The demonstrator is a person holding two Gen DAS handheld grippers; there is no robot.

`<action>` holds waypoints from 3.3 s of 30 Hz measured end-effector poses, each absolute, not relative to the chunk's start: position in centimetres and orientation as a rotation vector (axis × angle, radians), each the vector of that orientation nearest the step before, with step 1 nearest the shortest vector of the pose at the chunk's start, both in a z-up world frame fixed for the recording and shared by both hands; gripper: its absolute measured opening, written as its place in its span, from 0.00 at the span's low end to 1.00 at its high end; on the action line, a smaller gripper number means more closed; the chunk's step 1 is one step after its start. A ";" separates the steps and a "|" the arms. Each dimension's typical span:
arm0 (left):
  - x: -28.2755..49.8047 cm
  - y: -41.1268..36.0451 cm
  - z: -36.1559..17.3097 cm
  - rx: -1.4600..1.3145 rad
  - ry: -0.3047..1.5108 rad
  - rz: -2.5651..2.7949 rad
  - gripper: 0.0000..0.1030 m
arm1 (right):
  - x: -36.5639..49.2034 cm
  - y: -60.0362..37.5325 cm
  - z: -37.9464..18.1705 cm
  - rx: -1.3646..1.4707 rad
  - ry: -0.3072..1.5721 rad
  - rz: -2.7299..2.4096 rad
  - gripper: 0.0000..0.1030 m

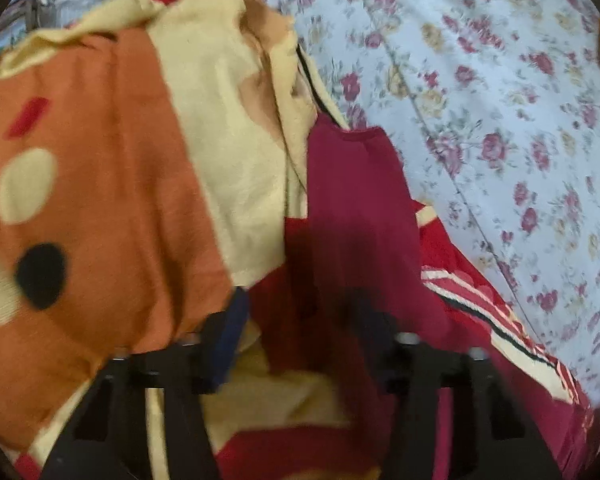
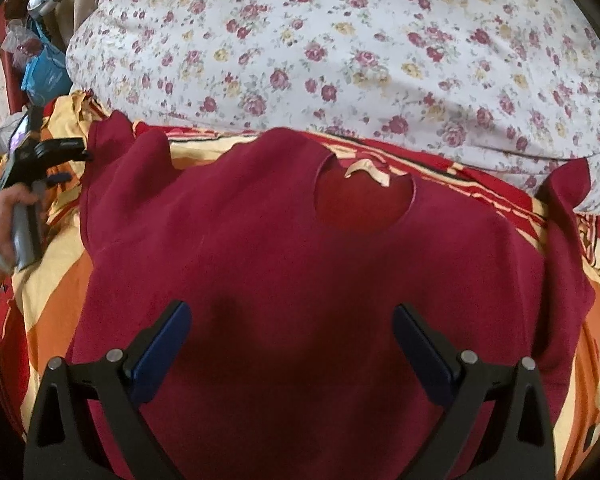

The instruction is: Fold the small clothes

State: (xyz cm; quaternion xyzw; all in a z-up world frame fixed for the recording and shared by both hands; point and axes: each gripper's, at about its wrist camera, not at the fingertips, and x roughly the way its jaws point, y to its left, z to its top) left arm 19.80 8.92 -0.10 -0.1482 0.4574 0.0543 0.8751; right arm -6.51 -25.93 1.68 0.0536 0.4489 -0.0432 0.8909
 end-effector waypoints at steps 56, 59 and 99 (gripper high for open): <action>-0.6 -5.1 4.8 0.050 0.972 -0.345 0.24 | -9.2 -34.5 2.9 0.208 0.910 -0.075 0.10; -1.7 -4.9 5.4 0.037 0.939 -0.364 0.24 | -11.1 -37.4 6.5 0.161 0.803 -0.209 0.11; 4.5 -5.7 4.1 -0.213 1.056 -0.382 0.00 | -15.1 -46.5 3.5 0.409 0.818 -0.326 0.63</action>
